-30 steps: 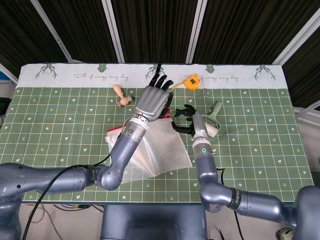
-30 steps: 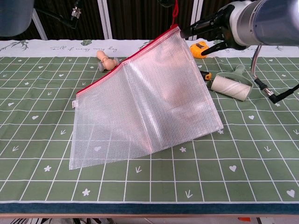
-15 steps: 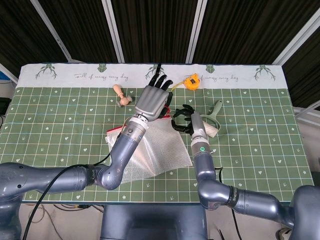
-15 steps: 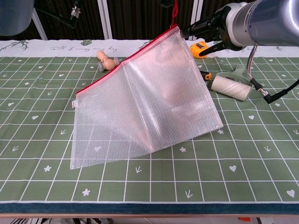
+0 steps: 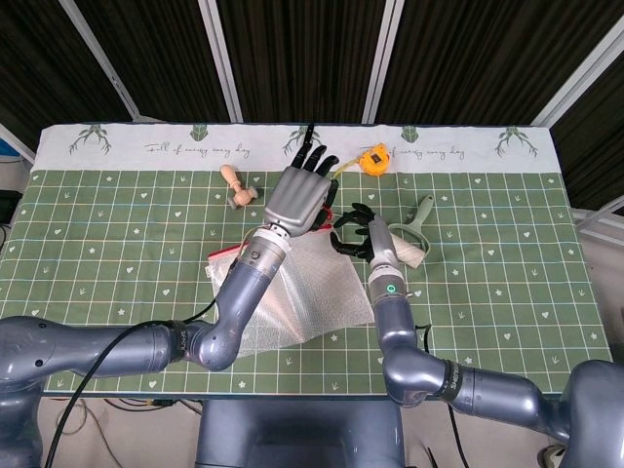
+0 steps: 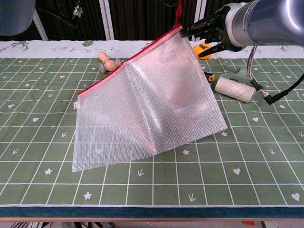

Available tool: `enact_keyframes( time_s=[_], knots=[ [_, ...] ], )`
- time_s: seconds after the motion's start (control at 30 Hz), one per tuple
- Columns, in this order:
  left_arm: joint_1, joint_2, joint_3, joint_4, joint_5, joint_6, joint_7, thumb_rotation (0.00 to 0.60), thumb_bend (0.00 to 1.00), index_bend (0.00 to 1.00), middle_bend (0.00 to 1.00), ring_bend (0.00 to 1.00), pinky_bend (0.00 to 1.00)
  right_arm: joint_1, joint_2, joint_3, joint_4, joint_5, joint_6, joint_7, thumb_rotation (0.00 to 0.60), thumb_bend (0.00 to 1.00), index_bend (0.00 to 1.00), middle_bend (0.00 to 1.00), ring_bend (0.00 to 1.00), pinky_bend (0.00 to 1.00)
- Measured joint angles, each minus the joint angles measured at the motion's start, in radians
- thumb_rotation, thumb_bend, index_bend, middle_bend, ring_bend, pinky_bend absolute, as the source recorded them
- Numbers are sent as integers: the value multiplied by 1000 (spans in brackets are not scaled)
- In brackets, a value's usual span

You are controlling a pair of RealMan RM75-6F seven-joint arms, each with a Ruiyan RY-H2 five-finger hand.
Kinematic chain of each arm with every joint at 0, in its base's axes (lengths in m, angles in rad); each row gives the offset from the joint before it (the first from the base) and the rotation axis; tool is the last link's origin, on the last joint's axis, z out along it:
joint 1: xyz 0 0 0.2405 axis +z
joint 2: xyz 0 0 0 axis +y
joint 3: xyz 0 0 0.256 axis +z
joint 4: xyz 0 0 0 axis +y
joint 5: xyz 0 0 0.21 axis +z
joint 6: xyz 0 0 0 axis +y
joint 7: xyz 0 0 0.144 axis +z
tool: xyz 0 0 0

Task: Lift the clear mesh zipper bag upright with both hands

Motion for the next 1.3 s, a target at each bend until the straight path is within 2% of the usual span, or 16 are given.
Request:
enact_keyframes(
  time_s=[0.43,0.67,1.3],
  knots=[
    [-4,1,5,6,-1,-1,-6,600,378,611,161,0,0,17,-13,11,13,3,-3,-5,600,455,553,158,45,233],
    [-4,3,10,7,0,-1,-11,600,378,612,160,0,0,22,-20,14,18,4,-2,-4,600,505,609,172,45,233],
    [4,14,18,-6,-3,10,-18,600,379,611,160,0,0,6,1,26,-29,4,-2,5,600,581,627,188,45,233]
  ],
)
